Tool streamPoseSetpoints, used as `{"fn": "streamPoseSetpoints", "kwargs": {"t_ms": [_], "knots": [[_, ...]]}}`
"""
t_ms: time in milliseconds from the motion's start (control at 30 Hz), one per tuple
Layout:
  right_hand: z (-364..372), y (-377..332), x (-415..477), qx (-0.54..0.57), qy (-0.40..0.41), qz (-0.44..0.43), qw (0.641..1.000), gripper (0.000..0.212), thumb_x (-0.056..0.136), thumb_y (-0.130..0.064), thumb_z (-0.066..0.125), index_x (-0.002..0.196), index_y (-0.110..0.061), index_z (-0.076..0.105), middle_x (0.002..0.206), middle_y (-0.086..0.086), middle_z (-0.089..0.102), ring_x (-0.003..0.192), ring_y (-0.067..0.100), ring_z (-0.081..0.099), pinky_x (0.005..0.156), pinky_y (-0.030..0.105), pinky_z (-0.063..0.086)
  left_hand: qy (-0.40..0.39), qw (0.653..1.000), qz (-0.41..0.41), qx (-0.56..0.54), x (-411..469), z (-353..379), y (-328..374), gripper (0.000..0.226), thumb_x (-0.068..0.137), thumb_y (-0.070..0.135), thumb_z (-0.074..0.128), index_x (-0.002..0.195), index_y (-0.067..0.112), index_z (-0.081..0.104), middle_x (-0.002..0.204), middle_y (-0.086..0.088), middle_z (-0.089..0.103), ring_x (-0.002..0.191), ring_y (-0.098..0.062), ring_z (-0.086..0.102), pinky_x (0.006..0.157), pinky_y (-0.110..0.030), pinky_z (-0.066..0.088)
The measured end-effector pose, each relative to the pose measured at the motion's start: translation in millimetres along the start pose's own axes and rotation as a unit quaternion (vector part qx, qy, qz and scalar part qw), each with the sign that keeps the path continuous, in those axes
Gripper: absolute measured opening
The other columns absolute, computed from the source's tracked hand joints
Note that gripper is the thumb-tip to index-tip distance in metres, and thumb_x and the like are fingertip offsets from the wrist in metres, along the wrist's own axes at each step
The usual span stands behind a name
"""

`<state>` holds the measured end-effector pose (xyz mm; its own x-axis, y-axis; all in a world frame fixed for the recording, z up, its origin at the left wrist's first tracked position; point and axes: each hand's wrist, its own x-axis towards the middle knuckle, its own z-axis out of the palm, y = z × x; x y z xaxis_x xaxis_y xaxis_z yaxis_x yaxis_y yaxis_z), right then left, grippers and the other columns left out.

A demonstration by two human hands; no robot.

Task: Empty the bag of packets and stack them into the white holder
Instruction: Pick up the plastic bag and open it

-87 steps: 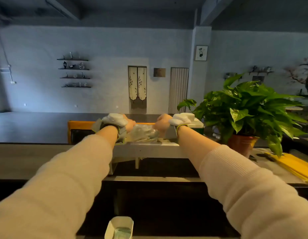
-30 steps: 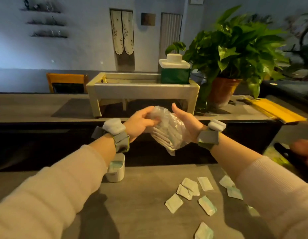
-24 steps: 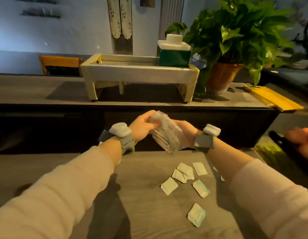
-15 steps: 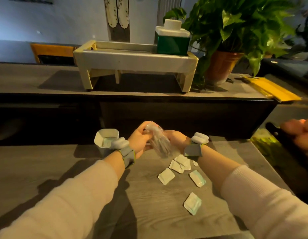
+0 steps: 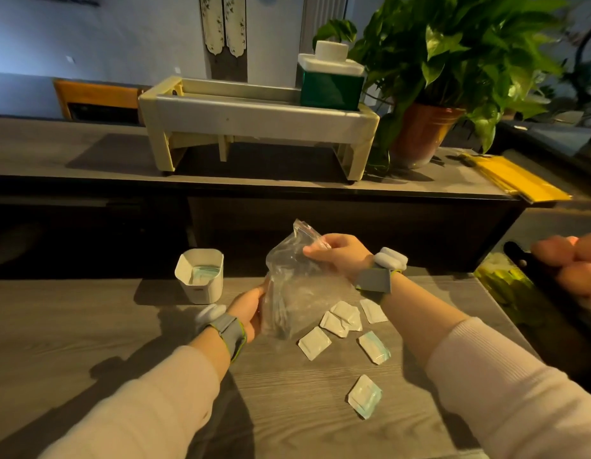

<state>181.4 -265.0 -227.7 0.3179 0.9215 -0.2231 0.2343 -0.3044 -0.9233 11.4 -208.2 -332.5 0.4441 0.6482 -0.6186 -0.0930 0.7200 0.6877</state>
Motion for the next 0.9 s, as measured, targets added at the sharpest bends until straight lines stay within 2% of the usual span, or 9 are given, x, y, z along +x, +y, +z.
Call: {"fn": "streamPoseSetpoints", "kwargs": {"t_ms": [133,267,367,433,600,667,733,833,900], "knots": [[-5.3,-11.4,2.3,-0.003,0.005,-0.027,1.0,0.029,0.086,-0.027,0.068,0.09,0.001,0.07,0.072,0.01,0.056,0.059,0.015,0.048,0.052,0.02,0.044,0.027,0.999,0.014,-0.042,3.9,-11.3,1.8,0.049,0.083,0.04,0.066,0.113,0.002,0.064,0.106,-0.016,0.067,0.093,-0.028,0.065,0.088,-0.042,0.052],[-3.8,-10.4,7.8,0.028,0.042,-0.028,0.998,0.027,0.092,-0.02,0.061,0.1,0.004,0.068,0.073,0.009,0.058,0.059,0.017,0.049,0.047,0.018,0.044,0.014,0.998,-0.009,-0.062,7.9,-15.8,3.6,0.049,0.085,0.055,0.055,0.088,0.007,0.066,0.085,-0.011,0.064,0.074,-0.023,0.057,0.07,-0.035,0.049],[-0.3,-15.2,10.5,0.074,0.056,-0.034,0.995,0.02,0.094,-0.009,0.055,0.11,0.003,0.061,0.075,0.014,0.058,0.06,0.019,0.053,0.045,0.019,0.048,-0.017,0.995,-0.012,-0.094,8.8,-19.9,2.0,0.053,0.076,0.058,0.061,0.077,0.006,0.073,0.087,-0.012,0.062,0.079,-0.025,0.054,0.09,-0.047,0.045],[-2.8,-17.9,14.3,0.089,0.068,-0.038,0.993,0.025,0.094,-0.004,0.053,0.119,-0.005,0.057,0.082,0.018,0.062,0.06,0.02,0.055,0.048,0.023,0.051,-0.033,0.992,0.003,-0.121,8.7,-20.6,1.6,0.057,0.068,0.056,0.07,0.093,0.005,0.072,0.096,-0.015,0.068,0.095,-0.03,0.062,0.1,-0.052,0.044],[-11.5,-17.4,22.3,0.055,0.089,-0.021,0.994,0.028,0.091,0.001,0.054,0.115,-0.011,0.06,0.089,0.017,0.066,0.065,0.023,0.058,0.053,0.026,0.054,-0.126,0.98,0.009,-0.153,3.5,-20.2,-0.6,0.064,0.062,0.053,0.072,0.104,0.005,0.069,0.104,-0.018,0.072,0.096,-0.033,0.07,0.078,-0.045,0.057],[-15.2,-15.0,26.9,0.085,0.099,-0.008,0.991,0.027,0.09,0.006,0.05,0.114,-0.005,0.06,0.086,0.018,0.062,0.063,0.022,0.056,0.053,0.028,0.052,-0.135,0.976,0.027,-0.168,0.7,-18.0,1.4,0.066,0.037,0.034,0.092,0.09,0.002,0.07,0.09,-0.018,0.073,0.081,-0.032,0.072,0.054,-0.037,0.058],[-19.4,-10.7,30.0,0.123,0.098,0.024,0.987,0.025,0.089,0.01,0.048,0.109,-0.002,0.058,0.081,0.016,0.059,0.062,0.021,0.056,0.056,0.031,0.05,-0.117,0.982,0.059,-0.139,4.1,-19.2,3.7,0.073,0.021,0.026,0.096,0.084,0.004,0.067,0.077,-0.013,0.072,0.072,-0.025,0.071,0.05,-0.03,0.057],[-23.5,3.5,32.9,0.119,0.085,0.065,0.987,0.017,0.088,0.006,0.05,0.093,-0.008,0.057,0.073,0.009,0.057,0.061,0.02,0.055,0.058,0.03,0.047,-0.085,0.991,0.079,-0.059,5.7,-19.5,10.6,0.039,0.066,0.028,0.078,0.099,0.01,0.066,0.093,-0.011,0.072,0.084,-0.022,0.069,0.073,-0.035,0.058],[-24.1,16.5,33.3,0.12,0.107,0.075,0.984,0.01,0.089,-0.006,0.059,0.08,-0.009,0.061,0.069,0.01,0.059,0.062,0.022,0.056,0.063,0.034,0.049,-0.045,0.995,0.091,-0.004,4.8,-16.6,16.9,0.03,0.081,0.026,0.069,0.106,0.012,0.063,0.095,-0.01,0.07,0.087,-0.023,0.067,0.069,-0.034,0.057]]}}
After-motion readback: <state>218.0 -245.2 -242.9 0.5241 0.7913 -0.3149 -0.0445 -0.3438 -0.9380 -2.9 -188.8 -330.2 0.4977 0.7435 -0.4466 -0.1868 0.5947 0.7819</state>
